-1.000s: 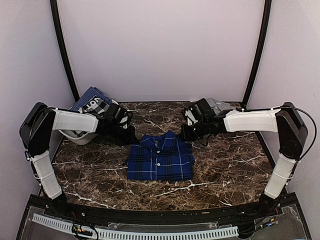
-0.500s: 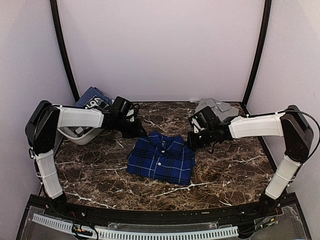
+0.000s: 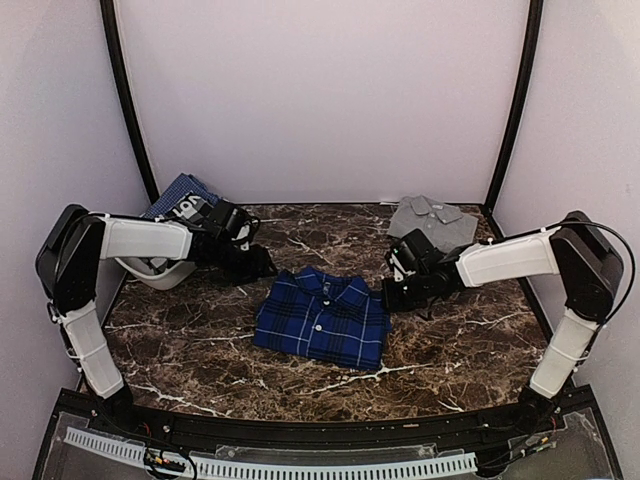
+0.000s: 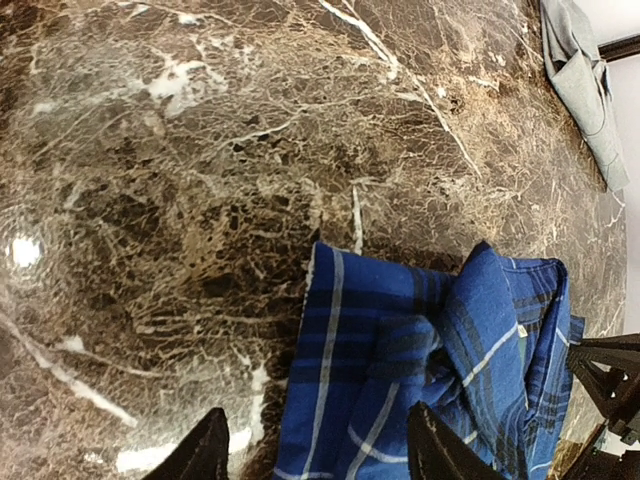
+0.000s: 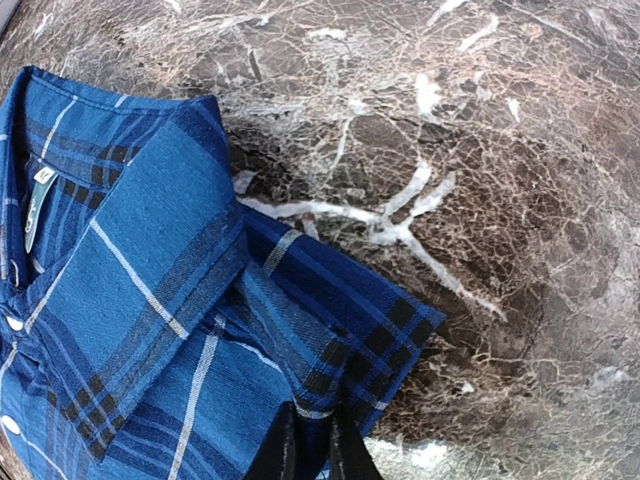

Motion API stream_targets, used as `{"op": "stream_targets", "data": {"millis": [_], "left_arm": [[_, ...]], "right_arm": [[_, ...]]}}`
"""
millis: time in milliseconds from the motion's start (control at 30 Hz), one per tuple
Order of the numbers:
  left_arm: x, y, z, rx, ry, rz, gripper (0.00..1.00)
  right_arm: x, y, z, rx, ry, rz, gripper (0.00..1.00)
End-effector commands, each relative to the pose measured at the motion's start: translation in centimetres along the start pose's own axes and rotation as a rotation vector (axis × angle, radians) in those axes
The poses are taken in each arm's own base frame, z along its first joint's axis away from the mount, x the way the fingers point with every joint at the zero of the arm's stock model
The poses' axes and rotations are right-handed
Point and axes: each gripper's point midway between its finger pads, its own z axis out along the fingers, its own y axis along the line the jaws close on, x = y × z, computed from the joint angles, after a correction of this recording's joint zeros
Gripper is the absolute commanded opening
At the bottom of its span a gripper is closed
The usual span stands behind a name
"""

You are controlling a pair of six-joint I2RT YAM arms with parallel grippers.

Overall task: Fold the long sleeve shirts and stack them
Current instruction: Adjust the square-folded shirt at the center of the board.

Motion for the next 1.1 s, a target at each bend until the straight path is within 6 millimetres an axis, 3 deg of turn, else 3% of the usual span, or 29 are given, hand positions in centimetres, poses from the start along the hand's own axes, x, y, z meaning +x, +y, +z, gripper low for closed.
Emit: {"op": "stream_targets", "data": {"millis": [0, 133, 367, 633, 933, 1067], "left_arm": [[1.2, 0.8, -1.8, 0.003, -0.010, -0.015, 0.59], [3.2, 2.1, -2.0, -0.004, 0.013, -0.045, 0.56], [6.8, 3.1, -1.8, 0.041, 0.073, -0.095, 0.40], [8.5, 1.9, -2.1, 0.172, 0.095, -0.156, 0.31], [9.5, -0.7, -3.9, 0.304, 0.113, -0.196, 0.07], [10.8, -0.9, -4.0, 0.293, 0.154, -0.203, 0.00]], "right_arm": [[-0.6, 0.2, -0.2, -0.028, -0.037, 0.029, 0.09], [0.0, 0.0, 0.2, -0.046, -0.023, 0.041, 0.09], [0.2, 0.1, 0.8, -0.063, -0.011, 0.046, 0.09], [-0.3, 0.5, 0.7, -0.074, -0.020, 0.044, 0.08], [-1.3, 0.9, -0.1, -0.078, -0.045, 0.037, 0.12], [-1.7, 1.0, -0.3, -0.080, -0.057, 0.036, 0.14]]}}
